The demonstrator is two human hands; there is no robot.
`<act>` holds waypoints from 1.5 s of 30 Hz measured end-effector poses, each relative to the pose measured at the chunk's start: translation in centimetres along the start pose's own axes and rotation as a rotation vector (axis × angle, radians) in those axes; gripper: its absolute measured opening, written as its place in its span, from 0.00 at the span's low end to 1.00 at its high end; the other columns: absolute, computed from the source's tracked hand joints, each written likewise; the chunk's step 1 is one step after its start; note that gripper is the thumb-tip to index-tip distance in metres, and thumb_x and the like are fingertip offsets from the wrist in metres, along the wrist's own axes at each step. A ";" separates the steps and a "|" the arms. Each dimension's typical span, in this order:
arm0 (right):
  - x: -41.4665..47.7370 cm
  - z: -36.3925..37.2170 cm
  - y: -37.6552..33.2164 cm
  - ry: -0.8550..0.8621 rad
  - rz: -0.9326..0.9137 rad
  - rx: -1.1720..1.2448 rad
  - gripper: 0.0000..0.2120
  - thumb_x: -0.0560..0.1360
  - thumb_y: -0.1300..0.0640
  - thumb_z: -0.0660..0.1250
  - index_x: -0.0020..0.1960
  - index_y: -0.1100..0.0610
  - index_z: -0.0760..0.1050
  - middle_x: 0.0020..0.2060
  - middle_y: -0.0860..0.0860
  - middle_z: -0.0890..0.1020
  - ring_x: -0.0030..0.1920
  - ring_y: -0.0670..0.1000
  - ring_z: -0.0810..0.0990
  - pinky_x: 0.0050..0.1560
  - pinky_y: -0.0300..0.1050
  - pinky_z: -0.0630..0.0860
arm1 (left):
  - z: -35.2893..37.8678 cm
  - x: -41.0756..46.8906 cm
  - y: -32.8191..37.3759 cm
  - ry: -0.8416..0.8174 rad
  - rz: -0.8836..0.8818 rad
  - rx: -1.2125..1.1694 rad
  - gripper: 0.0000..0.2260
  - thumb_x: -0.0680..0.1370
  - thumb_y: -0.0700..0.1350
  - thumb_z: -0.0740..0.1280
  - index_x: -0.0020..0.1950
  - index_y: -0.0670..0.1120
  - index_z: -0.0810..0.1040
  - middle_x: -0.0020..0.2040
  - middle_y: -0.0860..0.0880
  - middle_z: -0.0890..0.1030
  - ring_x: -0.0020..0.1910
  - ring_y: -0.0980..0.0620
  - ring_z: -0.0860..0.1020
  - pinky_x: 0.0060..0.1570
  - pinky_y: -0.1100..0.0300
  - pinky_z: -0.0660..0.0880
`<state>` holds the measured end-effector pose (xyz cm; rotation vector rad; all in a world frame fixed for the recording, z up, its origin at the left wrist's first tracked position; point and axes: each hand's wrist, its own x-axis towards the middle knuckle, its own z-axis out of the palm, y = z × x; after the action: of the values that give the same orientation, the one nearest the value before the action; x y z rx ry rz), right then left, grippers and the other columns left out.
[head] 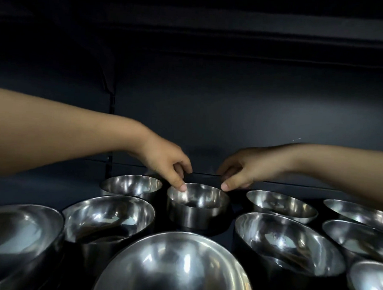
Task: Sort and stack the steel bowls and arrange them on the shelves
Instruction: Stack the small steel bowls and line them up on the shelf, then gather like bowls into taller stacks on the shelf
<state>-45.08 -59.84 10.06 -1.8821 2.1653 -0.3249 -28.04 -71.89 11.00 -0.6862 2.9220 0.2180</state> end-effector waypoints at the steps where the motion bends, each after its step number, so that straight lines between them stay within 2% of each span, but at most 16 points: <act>1: -0.4 -0.2 -0.5 0.036 -0.014 -0.004 0.18 0.74 0.56 0.70 0.61 0.62 0.74 0.52 0.54 0.79 0.45 0.45 0.76 0.43 0.37 0.76 | -0.4 -0.7 0.5 0.027 0.013 0.010 0.27 0.76 0.49 0.68 0.72 0.43 0.65 0.65 0.48 0.76 0.59 0.57 0.75 0.47 0.79 0.69; 3: -1.5 -0.5 -1.4 0.084 -0.025 -0.029 0.16 0.74 0.57 0.69 0.61 0.60 0.75 0.52 0.55 0.79 0.45 0.49 0.77 0.44 0.40 0.76 | -1.2 -2.2 1.5 0.075 0.037 0.038 0.24 0.76 0.49 0.67 0.70 0.44 0.68 0.63 0.48 0.77 0.57 0.56 0.76 0.49 0.77 0.71; 5: -2.9 -1.1 -2.5 0.076 -0.005 -0.065 0.16 0.75 0.58 0.69 0.61 0.59 0.74 0.54 0.58 0.79 0.45 0.48 0.76 0.45 0.41 0.76 | -1.9 -3.9 2.5 0.115 0.056 0.057 0.20 0.76 0.49 0.68 0.66 0.45 0.71 0.61 0.49 0.78 0.59 0.52 0.77 0.59 0.62 0.75; 7: -4.4 -1.6 -3.5 0.069 0.032 -0.129 0.15 0.76 0.57 0.68 0.61 0.58 0.73 0.58 0.59 0.79 0.47 0.47 0.76 0.49 0.44 0.77 | -2.4 -5.5 3.5 0.172 0.081 0.061 0.15 0.75 0.47 0.68 0.61 0.47 0.74 0.57 0.50 0.79 0.57 0.52 0.77 0.58 0.54 0.76; 10: -6.8 -2.7 -5.3 0.139 0.091 -0.187 0.13 0.76 0.56 0.67 0.60 0.57 0.74 0.55 0.53 0.80 0.50 0.47 0.77 0.54 0.48 0.78 | -2.9 -7.8 5.1 0.321 0.106 0.073 0.12 0.75 0.46 0.68 0.57 0.45 0.77 0.52 0.50 0.79 0.50 0.53 0.78 0.50 0.57 0.78; 14: -10.0 -3.7 -7.0 0.215 0.138 -0.181 0.09 0.76 0.54 0.67 0.56 0.54 0.74 0.44 0.46 0.78 0.53 0.48 0.78 0.52 0.46 0.79 | -2.9 -10.9 6.9 0.406 0.079 0.083 0.12 0.76 0.50 0.67 0.57 0.46 0.77 0.52 0.49 0.79 0.40 0.59 0.76 0.45 0.62 0.77; 16: -11.6 -3.8 -7.4 0.238 0.134 -0.161 0.11 0.76 0.53 0.67 0.56 0.54 0.74 0.46 0.46 0.79 0.54 0.48 0.79 0.51 0.45 0.79 | -2.8 -12.4 7.6 0.412 0.064 0.105 0.13 0.76 0.52 0.66 0.57 0.48 0.77 0.52 0.51 0.78 0.41 0.58 0.76 0.45 0.62 0.77; 19: -14.1 -3.6 -7.8 0.273 0.125 -0.123 0.15 0.75 0.53 0.69 0.61 0.53 0.74 0.53 0.49 0.79 0.56 0.48 0.78 0.53 0.45 0.79 | -2.3 -15.1 8.7 0.436 0.030 0.225 0.14 0.76 0.55 0.65 0.58 0.50 0.76 0.50 0.58 0.75 0.49 0.55 0.76 0.55 0.57 0.76; 21: -15.8 -3.1 -7.9 0.291 0.124 -0.119 0.17 0.74 0.52 0.70 0.61 0.54 0.74 0.55 0.49 0.79 0.54 0.46 0.78 0.51 0.43 0.80 | -1.9 -16.8 9.5 0.449 -0.008 0.352 0.16 0.77 0.56 0.64 0.60 0.50 0.74 0.52 0.57 0.75 0.55 0.54 0.75 0.59 0.55 0.73; 24: -18.6 -1.7 -8.6 0.327 0.110 -0.116 0.17 0.73 0.52 0.70 0.60 0.54 0.74 0.55 0.50 0.78 0.51 0.45 0.78 0.47 0.40 0.79 | -0.8 -19.3 11.0 0.486 -0.055 0.424 0.16 0.77 0.55 0.63 0.61 0.49 0.73 0.57 0.53 0.75 0.55 0.53 0.74 0.58 0.56 0.73; 27: -21.6 0.0 -9.4 0.362 0.072 -0.130 0.20 0.73 0.51 0.70 0.63 0.55 0.73 0.57 0.50 0.77 0.52 0.49 0.78 0.47 0.42 0.79 | 1.1 -22.1 12.7 0.514 -0.092 0.399 0.16 0.78 0.55 0.62 0.61 0.49 0.72 0.56 0.53 0.75 0.55 0.53 0.74 0.57 0.58 0.72; 30: -24.4 1.8 -10.2 0.379 0.019 -0.101 0.21 0.74 0.51 0.70 0.64 0.55 0.72 0.58 0.51 0.77 0.55 0.53 0.79 0.52 0.47 0.79 | 3.3 -24.8 14.0 0.518 -0.132 0.345 0.15 0.78 0.55 0.62 0.61 0.49 0.73 0.54 0.54 0.75 0.54 0.53 0.74 0.56 0.58 0.73; 36: -30.0 5.1 -12.9 0.378 -0.048 0.027 0.20 0.75 0.54 0.69 0.65 0.56 0.71 0.58 0.52 0.76 0.56 0.53 0.78 0.52 0.46 0.79 | 7.0 -30.7 16.0 0.575 -0.217 0.280 0.14 0.77 0.52 0.64 0.60 0.48 0.74 0.54 0.51 0.76 0.51 0.52 0.74 0.56 0.56 0.73; 40: -32.6 7.4 -14.2 0.400 -0.102 0.067 0.22 0.74 0.54 0.69 0.66 0.55 0.71 0.58 0.50 0.76 0.57 0.51 0.76 0.52 0.44 0.75 | 9.5 -34.6 16.4 0.636 -0.247 0.220 0.15 0.77 0.51 0.64 0.61 0.47 0.74 0.57 0.49 0.74 0.55 0.52 0.74 0.57 0.58 0.72; 42: -33.5 8.9 -14.9 0.383 -0.125 0.057 0.22 0.74 0.53 0.69 0.66 0.54 0.70 0.61 0.50 0.75 0.59 0.50 0.75 0.55 0.43 0.71 | 11.1 -36.2 16.5 0.634 -0.257 0.192 0.16 0.77 0.52 0.64 0.62 0.47 0.73 0.59 0.49 0.72 0.55 0.51 0.73 0.57 0.58 0.72; 45: -34.2 11.5 -16.1 0.355 -0.135 0.022 0.22 0.74 0.53 0.68 0.67 0.54 0.69 0.63 0.51 0.74 0.62 0.51 0.74 0.61 0.46 0.72 | 13.6 -38.2 16.5 0.626 -0.285 0.195 0.16 0.78 0.52 0.63 0.63 0.48 0.72 0.60 0.49 0.71 0.55 0.51 0.73 0.55 0.57 0.72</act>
<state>-21.70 -28.23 6.08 -2.0947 2.2360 -0.7581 -0.24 -38.50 5.58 -1.3206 3.2745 -0.3768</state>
